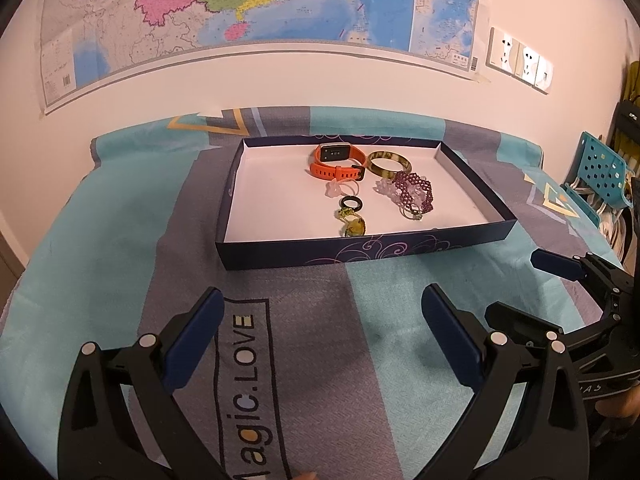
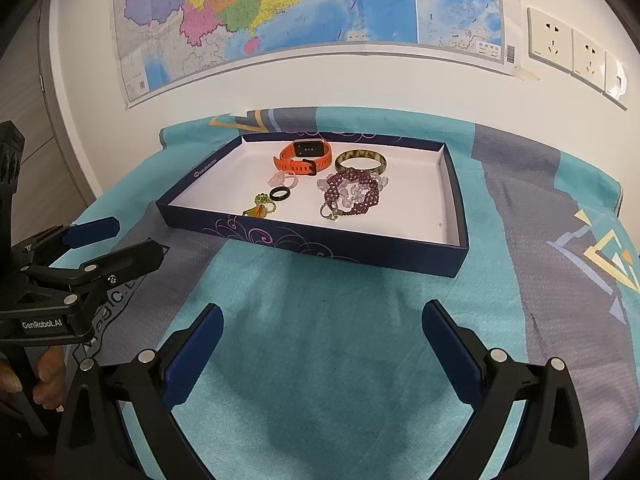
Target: Organize jewelry
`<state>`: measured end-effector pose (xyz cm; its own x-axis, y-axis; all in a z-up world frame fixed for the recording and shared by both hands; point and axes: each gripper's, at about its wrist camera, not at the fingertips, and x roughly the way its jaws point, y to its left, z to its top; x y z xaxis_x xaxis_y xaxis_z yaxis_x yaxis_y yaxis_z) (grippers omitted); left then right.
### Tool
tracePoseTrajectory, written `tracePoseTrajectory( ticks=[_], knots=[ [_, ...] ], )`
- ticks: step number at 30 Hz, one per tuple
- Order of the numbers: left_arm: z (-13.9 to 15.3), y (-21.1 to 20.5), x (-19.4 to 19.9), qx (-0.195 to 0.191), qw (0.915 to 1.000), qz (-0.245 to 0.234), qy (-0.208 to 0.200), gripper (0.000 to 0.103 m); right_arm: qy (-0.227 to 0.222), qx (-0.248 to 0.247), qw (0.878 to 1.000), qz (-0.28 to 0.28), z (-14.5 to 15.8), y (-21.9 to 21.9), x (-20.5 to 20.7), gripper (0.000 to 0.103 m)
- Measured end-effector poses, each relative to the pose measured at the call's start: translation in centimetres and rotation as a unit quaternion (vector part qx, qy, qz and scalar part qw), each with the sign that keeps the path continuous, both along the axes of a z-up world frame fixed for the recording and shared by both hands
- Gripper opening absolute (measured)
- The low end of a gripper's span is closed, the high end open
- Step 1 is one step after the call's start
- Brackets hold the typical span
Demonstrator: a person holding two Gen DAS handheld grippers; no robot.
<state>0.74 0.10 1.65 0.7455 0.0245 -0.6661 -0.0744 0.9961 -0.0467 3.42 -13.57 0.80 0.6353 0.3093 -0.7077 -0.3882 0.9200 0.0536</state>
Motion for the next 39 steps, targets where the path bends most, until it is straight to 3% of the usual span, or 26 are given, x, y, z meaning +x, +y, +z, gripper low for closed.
tracePoseTrajectory(
  ticks=[39],
  knots=[
    [-0.19, 0.08, 0.28, -0.002, 1.0, 0.001, 0.003, 0.097, 0.007, 0.005, 1.0, -0.001, -0.16, -0.07, 0.21, 0.096]
  ],
)
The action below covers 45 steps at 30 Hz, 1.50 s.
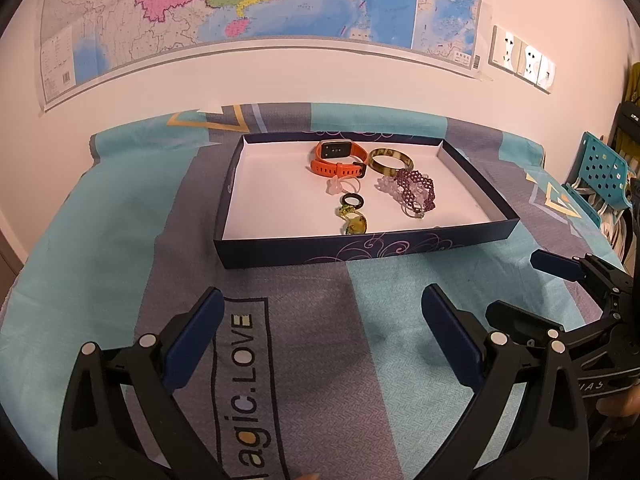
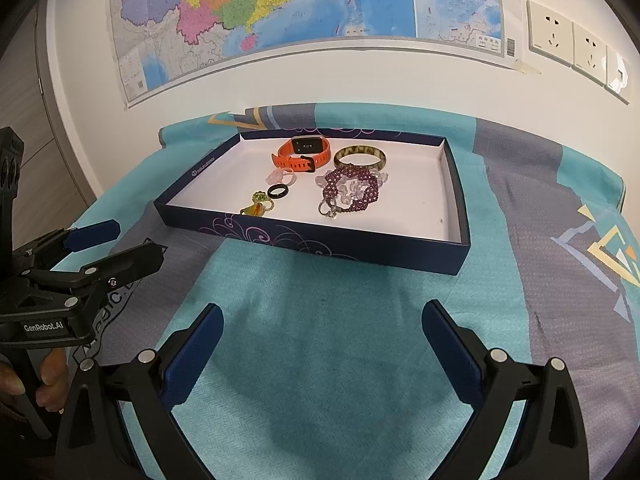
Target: Organize jewelry
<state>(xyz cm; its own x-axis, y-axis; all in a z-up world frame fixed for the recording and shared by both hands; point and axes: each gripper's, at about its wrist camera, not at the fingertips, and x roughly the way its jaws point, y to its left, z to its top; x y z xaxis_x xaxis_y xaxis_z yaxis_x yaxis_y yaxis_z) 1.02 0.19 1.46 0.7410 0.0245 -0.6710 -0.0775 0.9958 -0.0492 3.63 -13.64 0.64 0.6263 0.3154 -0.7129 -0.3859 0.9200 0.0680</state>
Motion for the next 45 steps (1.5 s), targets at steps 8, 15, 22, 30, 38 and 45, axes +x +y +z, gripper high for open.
tracePoseTrajectory(
  ticks=[8, 15, 22, 30, 38, 45],
  knots=[
    [0.06, 0.01, 0.01, 0.0, 1.0, 0.0, 0.0, 0.097, 0.001, 0.002, 1.0, -0.001, -0.08, -0.06, 0.05, 0.096],
    [-0.09, -0.06, 0.01, 0.0, 1.0, 0.0, 0.001, 0.097, 0.001, 0.002, 1.0, -0.001, -0.08, -0.08, 0.07, 0.096],
    [-0.11, -0.07, 0.01, -0.001, 1.0, 0.0, 0.001, 0.097, 0.001, 0.002, 1.0, -0.001, -0.15, -0.05, 0.04, 0.096],
    [-0.15, -0.06, 0.0, 0.0, 1.0, 0.001, 0.002, 0.097, 0.001, 0.002, 1.0, -0.001, -0.18, -0.07, 0.0, 0.096],
    [-0.26, -0.09, 0.0, -0.001, 1.0, 0.001, 0.002, 0.097, 0.002, 0.002, 1.0, -0.002, -0.17, -0.07, 0.05, 0.096],
    [-0.37, -0.15, -0.07, 0.001, 1.0, 0.0, -0.004, 0.097, 0.001, 0.002, 1.0, -0.002, -0.16, -0.03, 0.0, 0.096]
  ],
)
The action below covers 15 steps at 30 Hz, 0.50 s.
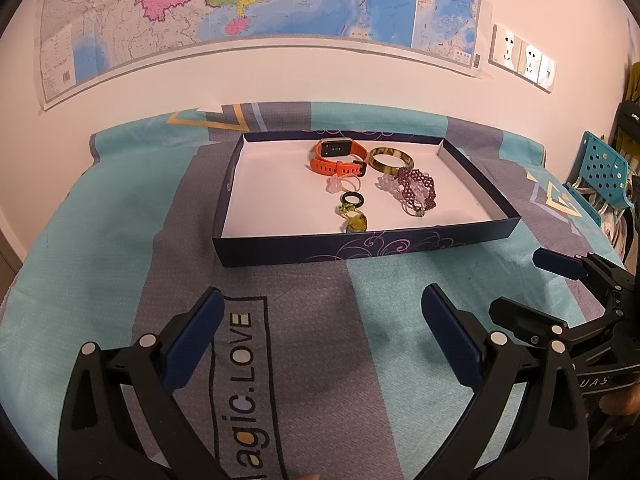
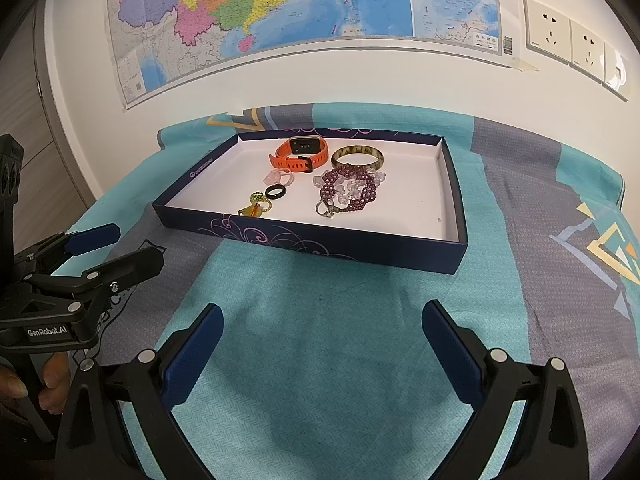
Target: Organize jewelry
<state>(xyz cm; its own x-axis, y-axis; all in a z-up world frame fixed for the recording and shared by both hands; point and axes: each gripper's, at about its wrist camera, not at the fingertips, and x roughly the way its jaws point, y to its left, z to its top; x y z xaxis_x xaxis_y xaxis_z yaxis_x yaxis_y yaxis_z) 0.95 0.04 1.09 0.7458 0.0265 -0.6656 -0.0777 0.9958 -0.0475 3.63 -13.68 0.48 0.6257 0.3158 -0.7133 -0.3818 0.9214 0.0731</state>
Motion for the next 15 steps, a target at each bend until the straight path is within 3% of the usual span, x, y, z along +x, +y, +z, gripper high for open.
tracePoseTrajectory(
  ticks=[10, 15],
  knots=[
    [-0.2, 0.0, 0.2, -0.008, 0.9999, -0.005, 0.012, 0.097, -0.001, -0.011, 1.0, 0.003, 0.1, -0.4, 0.2, 0.096],
    [-0.7, 1.7, 0.4, -0.021, 0.9994, 0.007, 0.025, 0.097, 0.018, -0.048, 0.999, -0.01, -0.2, -4.1, 1.8, 0.096]
  ],
)
